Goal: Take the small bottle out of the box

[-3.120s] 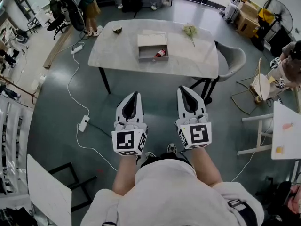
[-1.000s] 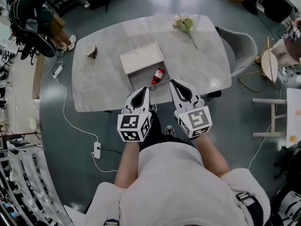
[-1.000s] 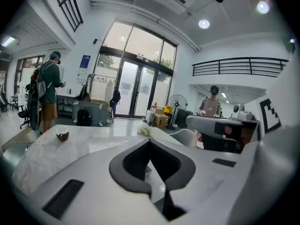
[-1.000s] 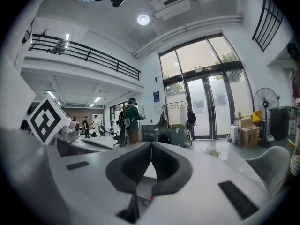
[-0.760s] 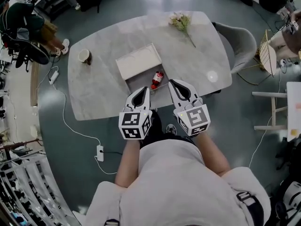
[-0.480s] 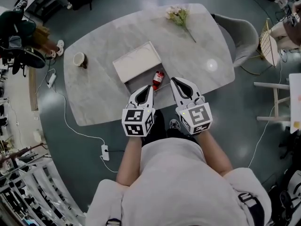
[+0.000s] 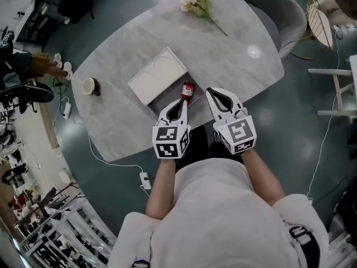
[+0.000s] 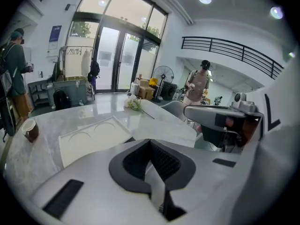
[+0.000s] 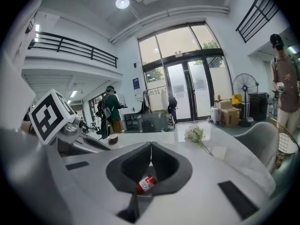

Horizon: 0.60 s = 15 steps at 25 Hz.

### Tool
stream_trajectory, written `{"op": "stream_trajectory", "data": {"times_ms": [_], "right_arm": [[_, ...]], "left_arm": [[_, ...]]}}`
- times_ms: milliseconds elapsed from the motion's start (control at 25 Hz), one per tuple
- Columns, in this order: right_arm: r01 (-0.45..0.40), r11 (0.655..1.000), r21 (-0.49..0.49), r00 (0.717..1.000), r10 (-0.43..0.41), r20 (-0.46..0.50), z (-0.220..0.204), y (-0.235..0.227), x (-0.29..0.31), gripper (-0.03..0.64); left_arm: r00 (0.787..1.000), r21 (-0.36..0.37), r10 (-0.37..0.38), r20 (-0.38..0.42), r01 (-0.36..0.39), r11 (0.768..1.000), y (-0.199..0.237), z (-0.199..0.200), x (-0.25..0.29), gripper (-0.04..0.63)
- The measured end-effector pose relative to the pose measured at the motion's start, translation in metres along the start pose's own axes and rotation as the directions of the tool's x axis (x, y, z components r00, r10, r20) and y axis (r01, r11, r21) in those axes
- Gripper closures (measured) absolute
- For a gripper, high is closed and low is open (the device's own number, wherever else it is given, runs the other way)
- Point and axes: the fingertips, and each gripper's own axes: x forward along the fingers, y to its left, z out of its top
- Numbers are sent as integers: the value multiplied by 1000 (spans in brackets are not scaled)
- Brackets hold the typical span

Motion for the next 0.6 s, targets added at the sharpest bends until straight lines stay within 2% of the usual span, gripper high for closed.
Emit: {"op": "stream_trajectory", "data": {"times_ms": [320, 600], "right_arm": [[48, 997, 53, 998, -47, -32, -21, -15, 6, 592], [92, 993, 79, 995, -88, -57, -31, -29, 10, 592]], "left_arm": [[993, 40, -44, -105, 48, 998, -2, -12, 23, 573], [976, 36, -53, -211, 62, 997, 4, -28, 44, 573]]}}
